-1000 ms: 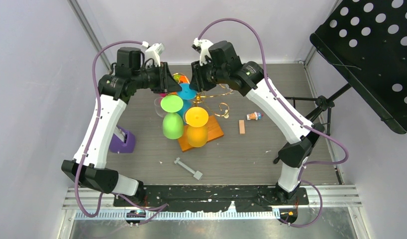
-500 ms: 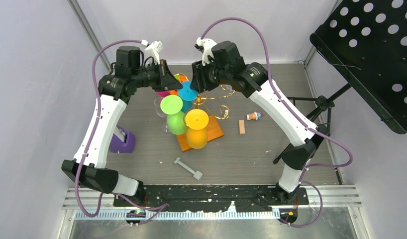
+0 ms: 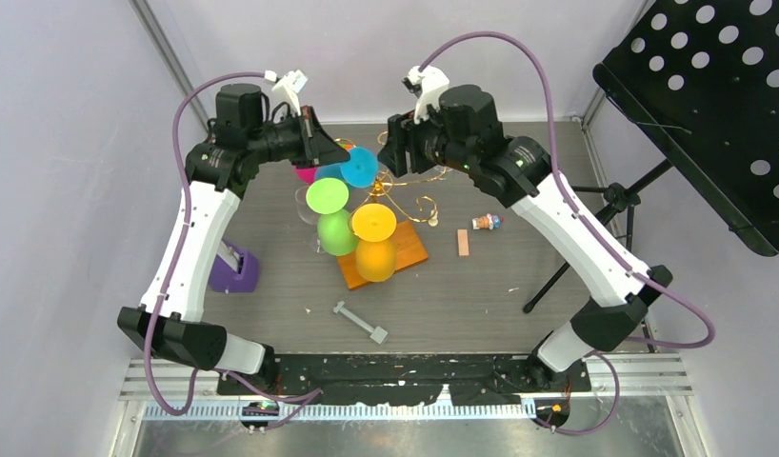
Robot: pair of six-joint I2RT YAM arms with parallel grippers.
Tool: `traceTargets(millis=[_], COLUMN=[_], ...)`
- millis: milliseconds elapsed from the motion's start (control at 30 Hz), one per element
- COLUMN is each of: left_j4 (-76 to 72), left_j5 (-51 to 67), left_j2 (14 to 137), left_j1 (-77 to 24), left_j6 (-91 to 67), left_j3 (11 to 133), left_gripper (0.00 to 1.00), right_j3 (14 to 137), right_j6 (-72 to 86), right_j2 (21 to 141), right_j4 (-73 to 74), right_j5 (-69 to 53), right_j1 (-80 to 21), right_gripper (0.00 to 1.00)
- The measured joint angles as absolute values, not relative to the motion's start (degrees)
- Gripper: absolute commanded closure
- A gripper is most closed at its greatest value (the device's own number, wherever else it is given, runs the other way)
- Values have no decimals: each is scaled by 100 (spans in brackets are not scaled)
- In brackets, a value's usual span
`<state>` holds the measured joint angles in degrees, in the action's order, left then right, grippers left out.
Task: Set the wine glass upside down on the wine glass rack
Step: Adjust the wine glass in the wine rack.
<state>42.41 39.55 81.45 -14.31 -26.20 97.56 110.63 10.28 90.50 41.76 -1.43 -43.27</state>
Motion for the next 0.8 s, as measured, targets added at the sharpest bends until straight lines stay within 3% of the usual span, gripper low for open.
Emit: traceTargets(millis=[800], left_j4=[3507], left_j5=[4014], left_j2=[8149], left_j1=[-1181], left_j6=[-3520], left_j3=[9564], left_gripper=[100], right_j3=[10370], right_j6=[1031], right_j2=[8600], right_j4=[3728], right_j5=[167], right_j1=[-4327], right_gripper=[35])
